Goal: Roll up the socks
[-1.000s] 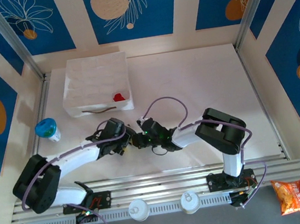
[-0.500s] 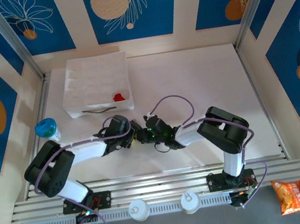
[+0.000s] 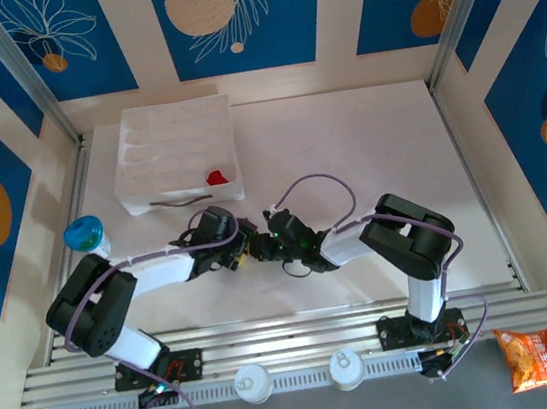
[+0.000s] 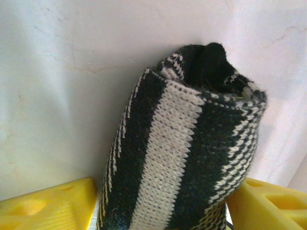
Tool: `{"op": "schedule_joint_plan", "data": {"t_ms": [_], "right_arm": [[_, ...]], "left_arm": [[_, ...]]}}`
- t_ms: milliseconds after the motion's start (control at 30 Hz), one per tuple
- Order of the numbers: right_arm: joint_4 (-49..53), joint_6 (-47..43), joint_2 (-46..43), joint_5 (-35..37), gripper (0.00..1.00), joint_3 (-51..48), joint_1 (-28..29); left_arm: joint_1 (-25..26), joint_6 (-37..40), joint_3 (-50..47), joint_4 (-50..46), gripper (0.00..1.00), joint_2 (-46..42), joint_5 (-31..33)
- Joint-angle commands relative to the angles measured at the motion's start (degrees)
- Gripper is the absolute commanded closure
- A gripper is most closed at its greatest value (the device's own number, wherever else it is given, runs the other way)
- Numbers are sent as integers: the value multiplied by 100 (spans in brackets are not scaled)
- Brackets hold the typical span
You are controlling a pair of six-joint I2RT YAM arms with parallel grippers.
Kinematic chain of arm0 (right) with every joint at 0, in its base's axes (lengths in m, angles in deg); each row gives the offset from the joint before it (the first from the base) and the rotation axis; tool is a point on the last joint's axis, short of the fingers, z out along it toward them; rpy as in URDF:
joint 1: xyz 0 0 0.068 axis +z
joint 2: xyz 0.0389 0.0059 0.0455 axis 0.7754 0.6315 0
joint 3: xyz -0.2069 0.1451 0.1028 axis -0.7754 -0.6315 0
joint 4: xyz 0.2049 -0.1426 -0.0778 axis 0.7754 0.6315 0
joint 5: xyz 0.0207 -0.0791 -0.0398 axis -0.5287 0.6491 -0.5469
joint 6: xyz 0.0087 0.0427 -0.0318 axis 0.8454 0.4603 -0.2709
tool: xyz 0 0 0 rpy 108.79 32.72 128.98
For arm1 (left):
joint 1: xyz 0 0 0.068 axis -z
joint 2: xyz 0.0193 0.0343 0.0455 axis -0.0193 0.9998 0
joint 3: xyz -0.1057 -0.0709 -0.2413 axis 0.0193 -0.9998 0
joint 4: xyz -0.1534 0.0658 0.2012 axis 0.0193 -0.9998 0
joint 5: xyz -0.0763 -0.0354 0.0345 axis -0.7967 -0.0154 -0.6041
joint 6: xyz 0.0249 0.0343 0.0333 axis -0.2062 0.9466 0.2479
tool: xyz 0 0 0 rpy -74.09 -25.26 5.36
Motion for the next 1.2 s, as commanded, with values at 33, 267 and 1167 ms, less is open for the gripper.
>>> {"op": "schedule_joint_plan", "data": {"t_ms": [33,267,1167], "right_arm": [[1715,151,384,-288,100,-479,16],[1517,134,367,-339,100,-511,-2],[2001,-513,-1408,398,41,-878,-110]], "left_arm": [[-114,372,-27,-365,28,757,-219],[-115,610,414,-1102,42,1287,-603],[-175,1133,1610,-2608,89,2179,-840]]}}
